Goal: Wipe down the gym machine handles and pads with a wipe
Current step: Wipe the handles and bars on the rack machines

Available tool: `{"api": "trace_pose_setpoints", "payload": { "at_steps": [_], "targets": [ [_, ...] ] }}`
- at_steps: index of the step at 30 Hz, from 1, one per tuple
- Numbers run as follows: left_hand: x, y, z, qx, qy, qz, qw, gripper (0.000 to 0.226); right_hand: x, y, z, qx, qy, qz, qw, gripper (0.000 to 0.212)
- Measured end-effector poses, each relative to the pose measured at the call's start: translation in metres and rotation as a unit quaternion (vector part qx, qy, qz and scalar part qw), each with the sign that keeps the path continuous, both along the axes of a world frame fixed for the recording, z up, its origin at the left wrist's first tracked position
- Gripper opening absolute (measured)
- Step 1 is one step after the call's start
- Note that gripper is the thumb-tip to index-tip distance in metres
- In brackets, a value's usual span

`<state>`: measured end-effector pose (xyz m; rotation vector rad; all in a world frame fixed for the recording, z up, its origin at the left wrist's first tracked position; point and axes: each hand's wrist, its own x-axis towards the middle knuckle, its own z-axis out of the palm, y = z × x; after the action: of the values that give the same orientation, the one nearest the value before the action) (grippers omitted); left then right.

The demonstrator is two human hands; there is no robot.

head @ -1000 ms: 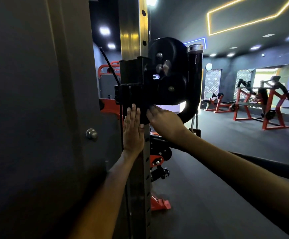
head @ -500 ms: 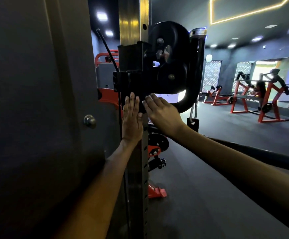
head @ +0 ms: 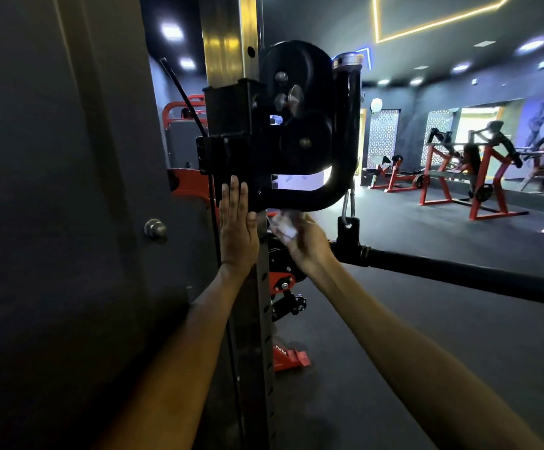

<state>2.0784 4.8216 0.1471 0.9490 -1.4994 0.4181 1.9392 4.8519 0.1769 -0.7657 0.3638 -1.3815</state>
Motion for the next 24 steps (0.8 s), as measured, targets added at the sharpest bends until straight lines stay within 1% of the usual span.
{"api": "trace_pose_setpoints", "payload": {
  "at_steps": [1,3,5,9,11,13,15,19,22,24],
  "targets": [
    [0.0,0.0,0.0,0.003,0.002,0.002,1.0,0.05,0.007,0.0,0.004,-0.006,-0.045,0.045,0.998,0.02],
    [-0.001,0.001,-0.001,0.003,0.001,0.005,1.0,0.05,0.018,0.007,0.011,-0.013,-0.076,0.08,0.994,0.021],
    [-0.001,0.0,-0.001,0.001,-0.001,0.005,1.0,0.05,0.023,0.014,0.016,-0.003,-0.088,0.075,0.993,0.021],
    [0.0,-0.002,-0.003,-0.004,-0.006,0.02,1.0,0.052,0.011,0.023,0.026,0.055,-0.139,0.048,0.988,0.026],
    [0.001,-0.003,-0.003,-0.004,-0.009,0.027,1.0,0.051,0.001,0.033,0.032,0.07,-0.137,0.033,0.987,0.028],
    [0.001,-0.003,-0.003,-0.003,-0.009,0.029,1.0,0.05,-0.011,0.047,0.038,0.066,-0.133,0.02,0.989,0.032],
    [0.0,-0.001,-0.002,-0.001,-0.001,0.019,1.0,0.05,-0.024,0.056,0.039,0.047,-0.113,0.012,0.992,0.035],
    [-0.01,0.007,0.014,-0.018,0.007,0.004,1.0,0.052,-0.045,0.069,0.047,0.039,-0.025,-0.026,0.999,0.036],
    [-0.016,0.01,0.028,-0.018,0.006,0.011,1.0,0.052,-0.057,0.086,0.067,0.057,0.081,-0.087,0.991,0.029],
    [-0.018,0.01,0.027,-0.007,-0.004,0.026,1.0,0.054,-0.063,0.095,0.081,0.055,0.155,-0.104,0.981,0.032]
  ]
}}
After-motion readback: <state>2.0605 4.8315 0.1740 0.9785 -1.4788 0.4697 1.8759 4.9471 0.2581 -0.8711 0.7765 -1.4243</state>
